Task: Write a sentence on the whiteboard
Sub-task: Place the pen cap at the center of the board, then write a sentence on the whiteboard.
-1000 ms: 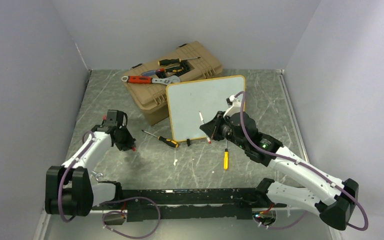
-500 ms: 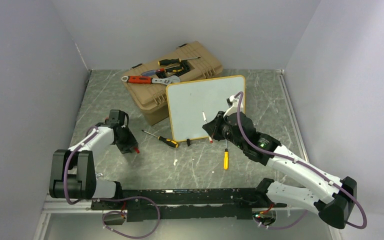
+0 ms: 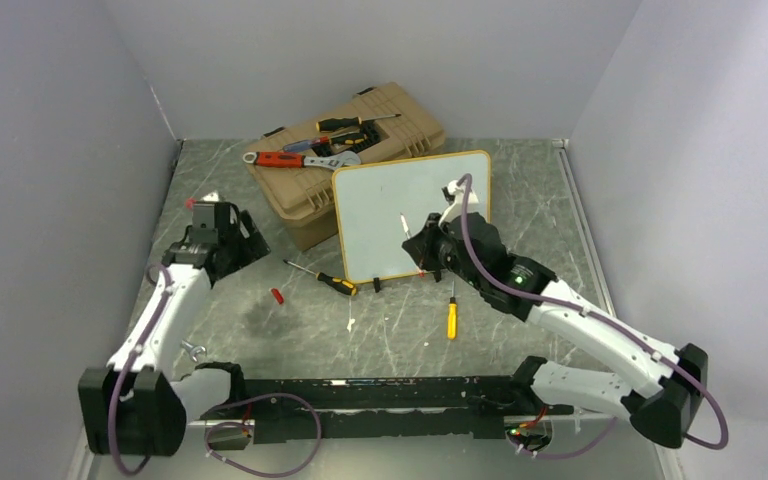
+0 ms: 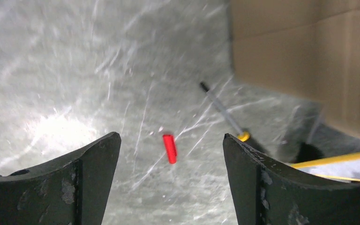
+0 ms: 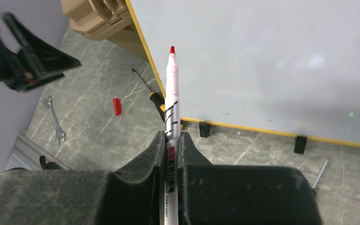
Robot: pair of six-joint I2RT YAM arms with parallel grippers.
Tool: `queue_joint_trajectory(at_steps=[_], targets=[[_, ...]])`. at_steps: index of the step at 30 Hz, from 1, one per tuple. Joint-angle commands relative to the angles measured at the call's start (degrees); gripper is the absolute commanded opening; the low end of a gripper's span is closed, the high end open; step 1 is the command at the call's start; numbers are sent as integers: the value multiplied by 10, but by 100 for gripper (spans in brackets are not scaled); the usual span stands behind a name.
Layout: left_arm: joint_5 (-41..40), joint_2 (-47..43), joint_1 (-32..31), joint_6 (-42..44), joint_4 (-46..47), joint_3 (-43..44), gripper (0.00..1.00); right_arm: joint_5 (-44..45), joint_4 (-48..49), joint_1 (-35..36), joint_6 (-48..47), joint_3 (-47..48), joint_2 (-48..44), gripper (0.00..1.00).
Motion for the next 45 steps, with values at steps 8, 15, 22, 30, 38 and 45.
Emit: queue_joint_trajectory(at_steps=[8,15,22,30,38,45], targets=[[78,-125,2,144,52,41,82,-28,3,2,-86,208,234,0],[69,-153,2,154,72,-10,81,-45,-2,2,-102,286,323,0],[66,-166,2,165,68,-24,81,-48,3,2,-114,322,366,0],[66,-173,2,169,76,-30,80,-40,-20,2,-114,349,393,0],[68,-176,2,172,81,-35,80,4,-51,2,-98,350,395,0],[70,-179,2,172,82,-36,80,40,-65,-3,-82,337,380,0]])
